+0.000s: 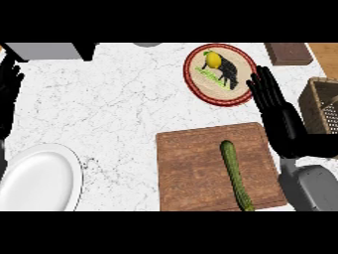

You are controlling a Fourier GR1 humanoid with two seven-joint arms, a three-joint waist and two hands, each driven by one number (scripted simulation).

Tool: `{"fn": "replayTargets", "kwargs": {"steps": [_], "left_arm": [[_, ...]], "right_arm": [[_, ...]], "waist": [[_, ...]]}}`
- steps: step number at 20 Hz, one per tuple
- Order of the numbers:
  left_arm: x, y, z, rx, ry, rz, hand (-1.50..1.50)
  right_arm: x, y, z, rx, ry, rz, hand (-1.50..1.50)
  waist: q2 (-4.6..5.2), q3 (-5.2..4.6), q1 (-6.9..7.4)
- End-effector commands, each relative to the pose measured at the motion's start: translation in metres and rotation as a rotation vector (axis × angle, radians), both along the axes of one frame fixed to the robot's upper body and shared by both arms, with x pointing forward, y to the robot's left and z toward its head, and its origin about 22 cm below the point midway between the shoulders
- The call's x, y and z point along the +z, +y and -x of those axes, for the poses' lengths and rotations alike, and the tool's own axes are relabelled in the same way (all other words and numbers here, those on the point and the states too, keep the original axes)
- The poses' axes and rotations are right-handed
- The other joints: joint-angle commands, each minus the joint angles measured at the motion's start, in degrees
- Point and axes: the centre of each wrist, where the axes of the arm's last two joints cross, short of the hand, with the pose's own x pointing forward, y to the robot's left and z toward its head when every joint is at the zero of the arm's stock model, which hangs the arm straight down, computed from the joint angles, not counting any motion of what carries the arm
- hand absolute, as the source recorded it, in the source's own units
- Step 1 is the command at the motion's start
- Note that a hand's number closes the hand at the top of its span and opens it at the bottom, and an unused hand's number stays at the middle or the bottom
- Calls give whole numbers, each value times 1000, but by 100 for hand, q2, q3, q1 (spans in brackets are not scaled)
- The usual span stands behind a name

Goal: Pick the squash from the cutting board and place it in the basket

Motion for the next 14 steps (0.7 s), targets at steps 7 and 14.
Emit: {"fn": "replayTargets", "kwargs": {"steps": [7, 14], "left_arm": [[-132, -44, 73, -118, 573, 221, 0], [-138, -44, 105, -61, 626, 250, 0]], "right_arm": [[51, 60, 0, 717, -205, 121, 150], [9, 104, 80, 686, -193, 264, -150]], "waist": [[-15, 12, 607], [-118, 27, 173]]}}
